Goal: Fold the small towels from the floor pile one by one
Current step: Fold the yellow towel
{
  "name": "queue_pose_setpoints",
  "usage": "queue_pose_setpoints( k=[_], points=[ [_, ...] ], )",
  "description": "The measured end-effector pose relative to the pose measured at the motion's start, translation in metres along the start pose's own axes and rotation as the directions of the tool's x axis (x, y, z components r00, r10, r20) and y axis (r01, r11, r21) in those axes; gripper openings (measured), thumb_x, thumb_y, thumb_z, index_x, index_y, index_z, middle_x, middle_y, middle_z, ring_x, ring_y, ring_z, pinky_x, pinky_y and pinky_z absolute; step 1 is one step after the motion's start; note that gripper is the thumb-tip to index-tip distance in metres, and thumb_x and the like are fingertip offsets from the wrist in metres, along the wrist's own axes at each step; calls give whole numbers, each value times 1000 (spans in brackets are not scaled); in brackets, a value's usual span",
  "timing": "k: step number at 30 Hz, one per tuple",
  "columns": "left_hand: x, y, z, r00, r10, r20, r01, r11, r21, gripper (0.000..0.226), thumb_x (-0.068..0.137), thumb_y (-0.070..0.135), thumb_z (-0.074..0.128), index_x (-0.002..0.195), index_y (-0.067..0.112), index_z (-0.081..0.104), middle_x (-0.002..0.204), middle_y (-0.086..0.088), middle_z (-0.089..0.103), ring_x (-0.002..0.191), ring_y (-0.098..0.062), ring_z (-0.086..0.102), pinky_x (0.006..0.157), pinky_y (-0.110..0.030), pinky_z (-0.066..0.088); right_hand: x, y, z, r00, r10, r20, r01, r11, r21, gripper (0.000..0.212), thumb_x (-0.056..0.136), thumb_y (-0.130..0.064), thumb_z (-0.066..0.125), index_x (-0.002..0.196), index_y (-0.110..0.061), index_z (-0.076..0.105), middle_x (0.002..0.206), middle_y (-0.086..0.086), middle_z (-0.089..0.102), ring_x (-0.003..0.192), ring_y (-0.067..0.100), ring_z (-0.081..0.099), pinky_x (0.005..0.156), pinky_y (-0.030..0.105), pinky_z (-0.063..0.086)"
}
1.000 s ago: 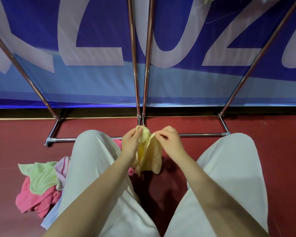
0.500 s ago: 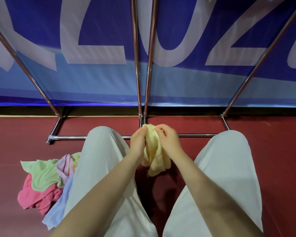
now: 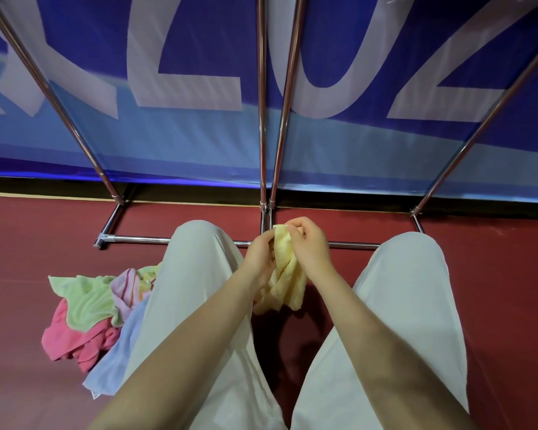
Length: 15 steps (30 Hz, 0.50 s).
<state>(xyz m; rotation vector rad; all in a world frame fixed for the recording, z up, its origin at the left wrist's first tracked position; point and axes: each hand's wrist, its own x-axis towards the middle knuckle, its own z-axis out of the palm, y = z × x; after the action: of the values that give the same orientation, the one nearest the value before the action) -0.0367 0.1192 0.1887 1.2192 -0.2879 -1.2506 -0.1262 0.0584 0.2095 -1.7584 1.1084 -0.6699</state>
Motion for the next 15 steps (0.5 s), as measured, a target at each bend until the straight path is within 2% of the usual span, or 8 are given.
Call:
queue_pose_setpoints(
  k=[2, 4, 10, 13, 15],
  points=[
    [0, 0, -1, 1000, 7, -29, -6, 999, 35, 28, 97, 18, 43, 84, 11, 66, 59, 3, 57, 55, -10, 51, 51, -21, 42, 2, 3, -1, 999, 2, -35, -3, 999, -45, 14, 94, -18, 51, 96, -15, 64, 92, -6, 64, 87, 12, 58, 77, 30, 47],
    [0, 0, -1, 999, 3, -48, 1, 996, 85, 29, 96, 21, 44, 77, 13, 65, 58, 3, 56, 54, -9, 51, 52, -22, 40, 2, 5, 1, 999, -13, -37, 10, 997, -79, 12, 94, -19, 52, 96, -14, 63, 92, -5, 65, 87, 13, 58, 76, 31, 48],
    [-3, 2, 3, 992, -10, -125, 27, 990, 141, 23, 95, 21, 48, 83, 7, 61, 61, -1, 54, 55, -11, 50, 49, -21, 40, 0, 11, 3, 996, 45, -78, -50, 997, -51, 9, 93, -18, 52, 92, -14, 59, 86, -7, 61, 81, 13, 58, 72, 31, 48],
    [-7, 0, 5, 991, 62, -117, -22, 947, 320, 29, 97, 27, 51, 76, 9, 59, 59, 0, 52, 54, -9, 47, 50, -19, 38, -1, 14, 3, 991, 102, -82, -102, 995, -3, 9, 93, -18, 51, 92, -12, 58, 84, -6, 60, 78, 13, 57, 66, 26, 46],
    [-9, -2, 5, 988, 132, -75, -89, 904, 417, 33, 94, 32, 56, 81, 1, 62, 68, -6, 54, 62, -14, 50, 57, -22, 41, -1, 13, 1, 988, 141, -63, -138, 989, 57, 9, 94, -18, 52, 95, -11, 58, 85, -5, 60, 79, 11, 57, 67, 23, 46]
  ],
)
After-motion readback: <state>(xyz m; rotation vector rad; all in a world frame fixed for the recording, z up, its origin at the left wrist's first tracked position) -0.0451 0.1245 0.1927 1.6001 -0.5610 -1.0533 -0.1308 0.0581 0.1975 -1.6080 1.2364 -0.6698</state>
